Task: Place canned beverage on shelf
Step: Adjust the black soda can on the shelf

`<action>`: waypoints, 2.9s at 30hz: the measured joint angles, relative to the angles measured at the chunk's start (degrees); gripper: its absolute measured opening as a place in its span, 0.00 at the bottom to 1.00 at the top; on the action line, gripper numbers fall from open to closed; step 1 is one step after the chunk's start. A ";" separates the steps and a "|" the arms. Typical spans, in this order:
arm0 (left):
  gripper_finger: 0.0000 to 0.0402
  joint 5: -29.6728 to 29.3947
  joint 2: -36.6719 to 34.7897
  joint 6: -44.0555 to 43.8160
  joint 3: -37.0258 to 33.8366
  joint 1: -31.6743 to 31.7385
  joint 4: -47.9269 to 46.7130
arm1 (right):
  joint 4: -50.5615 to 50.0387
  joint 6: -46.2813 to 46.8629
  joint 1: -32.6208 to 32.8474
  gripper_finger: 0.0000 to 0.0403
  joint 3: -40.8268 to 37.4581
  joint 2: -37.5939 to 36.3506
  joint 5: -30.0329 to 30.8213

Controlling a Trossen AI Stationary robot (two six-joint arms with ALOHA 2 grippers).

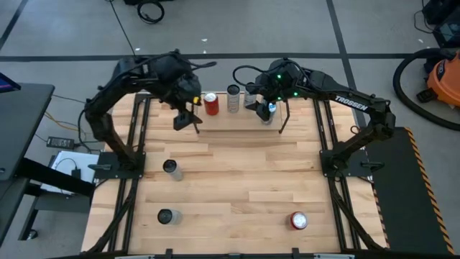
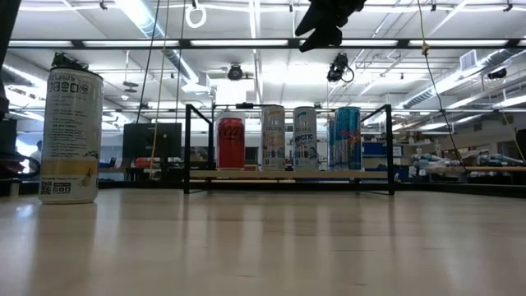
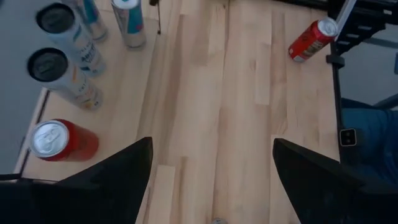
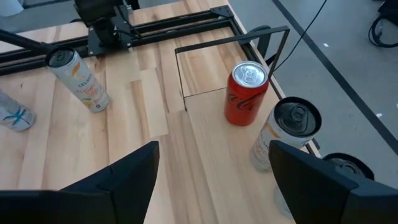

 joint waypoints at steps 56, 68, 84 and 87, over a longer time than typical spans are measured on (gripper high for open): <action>0.83 -2.92 -46.71 0.36 -84.43 2.53 60.78 | 14.64 9.44 1.33 0.77 -0.01 13.22 14.58; 0.83 -2.88 -46.66 6.10 -84.43 1.88 67.50 | 12.61 16.98 2.23 0.77 -0.02 17.73 11.82; 0.83 -2.86 -46.64 6.44 -84.41 1.86 66.10 | 12.47 16.35 2.26 0.77 -0.04 22.56 16.93; 0.83 -2.88 -46.62 6.46 -84.39 1.88 66.10 | 12.32 16.35 2.27 0.77 -0.04 22.56 19.46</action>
